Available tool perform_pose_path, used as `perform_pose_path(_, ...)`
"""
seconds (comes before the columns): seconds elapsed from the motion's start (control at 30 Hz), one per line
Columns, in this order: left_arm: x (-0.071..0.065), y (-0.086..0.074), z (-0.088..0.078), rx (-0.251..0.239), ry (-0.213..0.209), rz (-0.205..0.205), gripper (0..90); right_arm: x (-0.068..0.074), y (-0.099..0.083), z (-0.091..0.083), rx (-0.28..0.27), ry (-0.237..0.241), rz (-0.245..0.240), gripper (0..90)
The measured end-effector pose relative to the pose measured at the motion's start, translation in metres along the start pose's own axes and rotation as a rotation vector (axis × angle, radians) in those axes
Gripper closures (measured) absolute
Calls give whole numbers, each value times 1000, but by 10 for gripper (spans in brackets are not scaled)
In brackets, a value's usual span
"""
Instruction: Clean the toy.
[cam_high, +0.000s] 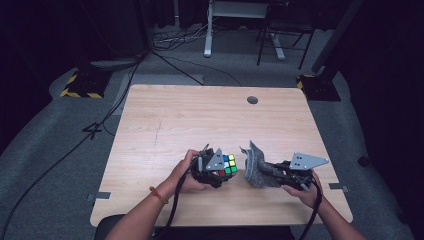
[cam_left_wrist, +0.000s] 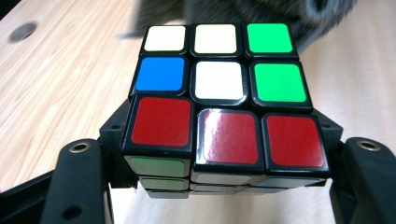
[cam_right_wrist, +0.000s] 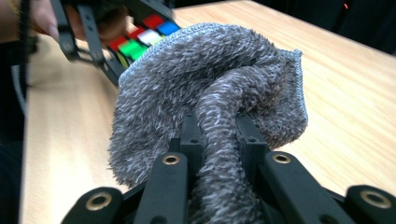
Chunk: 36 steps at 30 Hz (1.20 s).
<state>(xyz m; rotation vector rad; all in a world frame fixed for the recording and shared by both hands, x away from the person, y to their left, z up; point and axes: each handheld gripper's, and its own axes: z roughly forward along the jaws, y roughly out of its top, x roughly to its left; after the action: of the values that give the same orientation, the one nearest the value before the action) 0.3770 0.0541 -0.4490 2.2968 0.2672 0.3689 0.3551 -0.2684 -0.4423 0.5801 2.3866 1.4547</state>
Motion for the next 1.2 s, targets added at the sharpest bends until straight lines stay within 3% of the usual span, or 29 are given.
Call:
perform_pose_path(0.13,12,-12,-1,18,21,-38,324,-13,-7,-2,25,-40,52,777)
perform_pose_path(0.27,20,-23,0,29,13,-81,323,-20,-13,2,91,-93,31,773)
perform_pose_path(0.33,23,-28,1,42,1,-94,323,-26,-18,6,110,-88,63,771)
perform_pose_path(0.43,26,-37,4,68,-7,-109,323,-31,-26,14,168,-103,57,766)
perform_pose_path(0.6,32,-50,6,100,-38,-141,322,-33,-35,23,198,-59,93,751)
perform_pose_path(0.7,36,-58,6,81,-57,-173,322,-33,-37,26,209,-38,104,743)
perform_pose_path(0.87,37,-61,6,68,-70,-184,317,-35,-44,29,219,-32,124,725)
perform_pose_path(0.97,36,-62,9,102,-64,-187,304,-37,-46,28,214,-21,146,697)
perform_pose_path(1.2,34,-59,2,109,-28,-167,291,-33,-39,23,217,-63,100,630)
